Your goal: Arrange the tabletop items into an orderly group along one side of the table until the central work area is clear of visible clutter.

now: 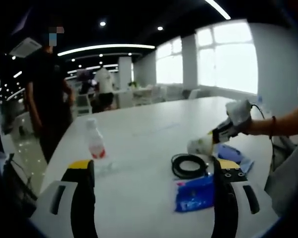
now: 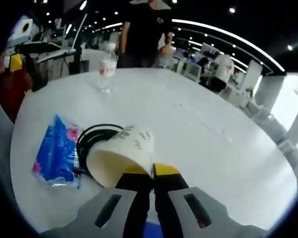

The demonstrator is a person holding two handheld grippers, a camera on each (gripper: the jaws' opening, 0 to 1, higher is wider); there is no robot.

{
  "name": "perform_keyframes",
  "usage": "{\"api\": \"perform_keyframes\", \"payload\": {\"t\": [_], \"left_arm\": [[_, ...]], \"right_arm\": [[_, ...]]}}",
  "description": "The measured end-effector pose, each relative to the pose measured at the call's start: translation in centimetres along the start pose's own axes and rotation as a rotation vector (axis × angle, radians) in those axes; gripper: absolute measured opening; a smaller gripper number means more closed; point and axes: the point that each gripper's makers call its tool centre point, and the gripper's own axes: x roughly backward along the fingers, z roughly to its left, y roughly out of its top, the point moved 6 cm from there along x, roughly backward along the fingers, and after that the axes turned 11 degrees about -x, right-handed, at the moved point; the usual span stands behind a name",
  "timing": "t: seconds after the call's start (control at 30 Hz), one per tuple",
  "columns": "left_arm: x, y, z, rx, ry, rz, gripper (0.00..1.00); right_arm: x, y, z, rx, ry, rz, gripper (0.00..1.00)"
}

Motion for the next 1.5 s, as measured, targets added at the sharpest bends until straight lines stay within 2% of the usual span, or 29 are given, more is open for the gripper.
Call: {"api": "perform_keyframes", "payload": {"t": [0.27, 0.43, 0.6, 0.73, 0.8, 0.9, 1.03, 1.2, 1.3, 1.5], "left_arm": [[-0.5, 0.3, -0.2, -0.021, -0.021, -0.006, 0.95], [-0.8, 0.4, -0.7, -0.056, -0.048, -0.010, 0.95], [-1.0, 0.4, -1.4, -0.079, -0.083, -0.019, 0.94], [-1.0, 0.3, -2.0, -0.124, -0.103, -0.014, 0.94], [-1.0, 0.2, -2.3, -0.155, -0.111, -0.015, 0.94], [-0.9, 0.2, -2.7, -0.200, -0.122, -0.019, 0.93], [-0.9, 0.2, -3.2, -0.269, -0.133, -0.019, 0.92], [-0.8, 0.3, -4.1, -0.340, -0.160, -0.030, 0.91], [-0.9, 0.3, -4.6, -0.363, -0.184, -0.026, 0.91], [-0.8, 0.8, -5.8, -0.391, -0.251, -0.061, 0.87]], "right_arm": [[1.3, 0.8, 1.0, -0.049, 0.032, 0.001, 0.01], [2.3, 1.3, 2.3, -0.102, 0.065, -0.001, 0.01], [3.2, 1.8, 3.8, -0.118, 0.099, 0.005, 0.01], [3.9, 2.2, 5.0, -0.156, 0.138, 0.013, 0.01], [4.3, 2.4, 5.8, -0.222, 0.180, 0.016, 0.01], [4.9, 2.1, 6.6, -0.328, 0.215, 0.062, 0.01], [5.4, 2.1, 7.3, -0.335, 0.223, 0.078, 0.01], [6.2, 1.9, 8.5, -0.358, 0.245, 0.130, 0.01], [6.7, 2.1, 9.7, -0.380, 0.280, 0.142, 0.01], [7.6, 3.1, 11.9, -0.428, 0.368, 0.145, 0.01]]}}
